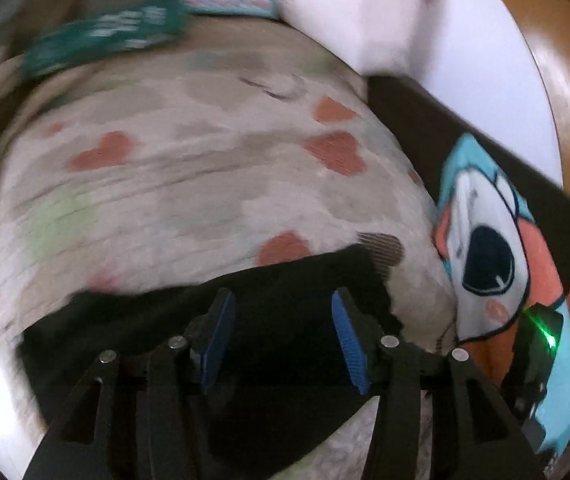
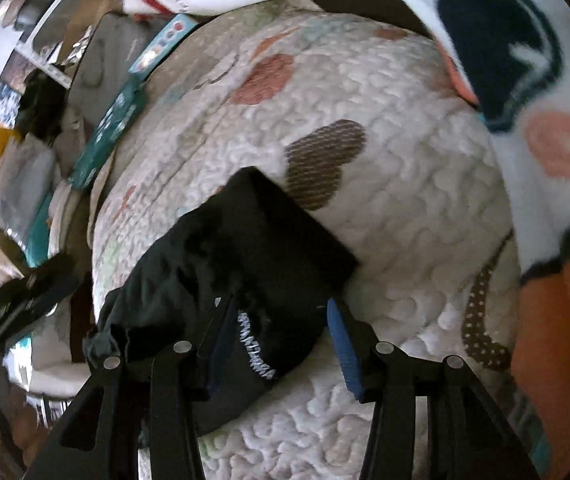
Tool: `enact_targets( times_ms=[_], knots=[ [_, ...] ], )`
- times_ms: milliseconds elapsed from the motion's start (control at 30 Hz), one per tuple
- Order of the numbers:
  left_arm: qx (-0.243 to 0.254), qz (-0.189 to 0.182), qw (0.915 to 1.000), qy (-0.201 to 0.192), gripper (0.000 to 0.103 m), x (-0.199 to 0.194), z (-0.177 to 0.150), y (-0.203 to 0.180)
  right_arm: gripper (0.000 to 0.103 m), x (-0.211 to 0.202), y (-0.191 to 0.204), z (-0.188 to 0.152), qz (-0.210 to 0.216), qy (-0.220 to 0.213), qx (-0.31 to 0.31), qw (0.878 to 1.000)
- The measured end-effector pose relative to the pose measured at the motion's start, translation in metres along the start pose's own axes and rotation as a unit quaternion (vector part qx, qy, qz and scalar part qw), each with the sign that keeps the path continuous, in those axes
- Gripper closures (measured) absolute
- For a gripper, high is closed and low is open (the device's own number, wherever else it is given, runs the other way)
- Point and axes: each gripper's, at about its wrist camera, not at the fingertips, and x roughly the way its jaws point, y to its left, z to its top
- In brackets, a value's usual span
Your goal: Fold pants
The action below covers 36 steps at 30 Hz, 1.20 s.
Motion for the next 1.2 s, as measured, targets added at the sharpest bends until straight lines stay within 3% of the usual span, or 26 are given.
enact_targets(
  times_ms=[100, 267, 400, 500, 533, 600, 667, 700, 967, 1200],
  knots=[
    [0.012, -0.024, 0.9989, 0.039, 0.053, 0.045, 0.014, -0.016, 0.048, 0.012, -0.006, 0.000, -0.002, 0.008, 0.010, 1.000],
    [0.030, -0.021, 0.9963, 0.078, 0.052, 0.112, 0.030, -0.031, 0.042, 0.026, -0.002, 0.000, 0.007, -0.010, -0.009, 1.000],
    [0.047, -0.022, 0.9937, 0.099, 0.041, 0.140, 0.037, -0.041, 0.040, 0.034, 0.005, 0.002, 0.005, -0.025, -0.030, 0.999],
    [0.084, -0.006, 0.9913, 0.101, 0.040, 0.146, 0.037, -0.053, 0.042, 0.035, 0.006, 0.005, 0.011, -0.023, -0.034, 0.999],
    [0.093, 0.000, 0.9903, 0.103, 0.044, 0.147, 0.037, -0.056, 0.048, 0.035, 0.006, 0.006, 0.013, -0.021, -0.033, 0.999],
    [0.108, 0.014, 0.9887, 0.103, 0.063, 0.144, 0.036, -0.060, 0.065, 0.033, 0.008, 0.008, 0.022, -0.018, -0.034, 0.999],
    [0.099, -0.013, 0.9900, 0.100, 0.082, 0.136, 0.038, -0.057, 0.078, 0.028, 0.014, 0.009, 0.025, -0.020, -0.043, 0.999],
    [0.092, -0.018, 0.9910, 0.095, 0.089, 0.129, 0.039, -0.056, 0.079, 0.023, 0.021, 0.009, 0.026, -0.026, -0.057, 0.998],
    [0.077, -0.030, 0.9963, 0.023, 0.089, 0.043, 0.043, -0.045, 0.083, -0.017, 0.068, 0.001, 0.055, -0.061, -0.137, 0.987],
    [0.016, -0.037, 0.9984, -0.039, 0.089, -0.045, 0.021, 0.009, 0.084, -0.041, 0.143, -0.034, 0.103, -0.050, -0.255, 0.960]
  ],
)
